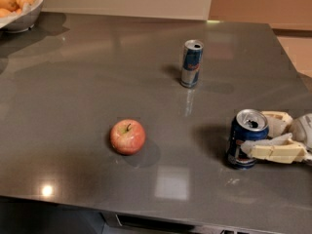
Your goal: Place pepsi can upright
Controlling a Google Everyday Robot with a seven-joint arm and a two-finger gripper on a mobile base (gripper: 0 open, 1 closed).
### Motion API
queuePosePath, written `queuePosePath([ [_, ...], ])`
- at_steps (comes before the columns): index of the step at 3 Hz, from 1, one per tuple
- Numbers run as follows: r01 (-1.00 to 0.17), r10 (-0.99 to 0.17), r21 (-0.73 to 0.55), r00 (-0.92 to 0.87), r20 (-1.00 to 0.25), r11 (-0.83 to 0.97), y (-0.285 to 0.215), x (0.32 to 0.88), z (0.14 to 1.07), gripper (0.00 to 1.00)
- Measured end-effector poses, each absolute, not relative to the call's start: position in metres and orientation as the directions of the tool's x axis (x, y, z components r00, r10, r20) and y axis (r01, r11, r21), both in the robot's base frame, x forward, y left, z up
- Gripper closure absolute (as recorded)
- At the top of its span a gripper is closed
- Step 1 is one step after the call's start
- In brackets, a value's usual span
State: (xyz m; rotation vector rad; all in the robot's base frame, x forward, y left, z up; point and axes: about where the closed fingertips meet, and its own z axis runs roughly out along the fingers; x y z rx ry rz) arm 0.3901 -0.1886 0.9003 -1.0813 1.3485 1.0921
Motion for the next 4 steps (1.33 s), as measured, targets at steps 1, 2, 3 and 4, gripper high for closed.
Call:
queuePosePath([
  [1,-0.981,0.013,0.077,-0.076,-0.997,0.176,-0.1895,0.3919,0.8982,0.58],
  [2,-0.982,0.010,0.074,-0.074,-0.997,0.174,-0.1875,0.3925,0.8992,0.35],
  [3,-0.982,0.009,0.073,-0.072,-0.997,0.172,-0.1855,0.3930,0.9000,0.12],
  [4,-0.983,0.008,0.071,-0.071,-0.997,0.170,-0.1836,0.3935,0.9009,0.00],
])
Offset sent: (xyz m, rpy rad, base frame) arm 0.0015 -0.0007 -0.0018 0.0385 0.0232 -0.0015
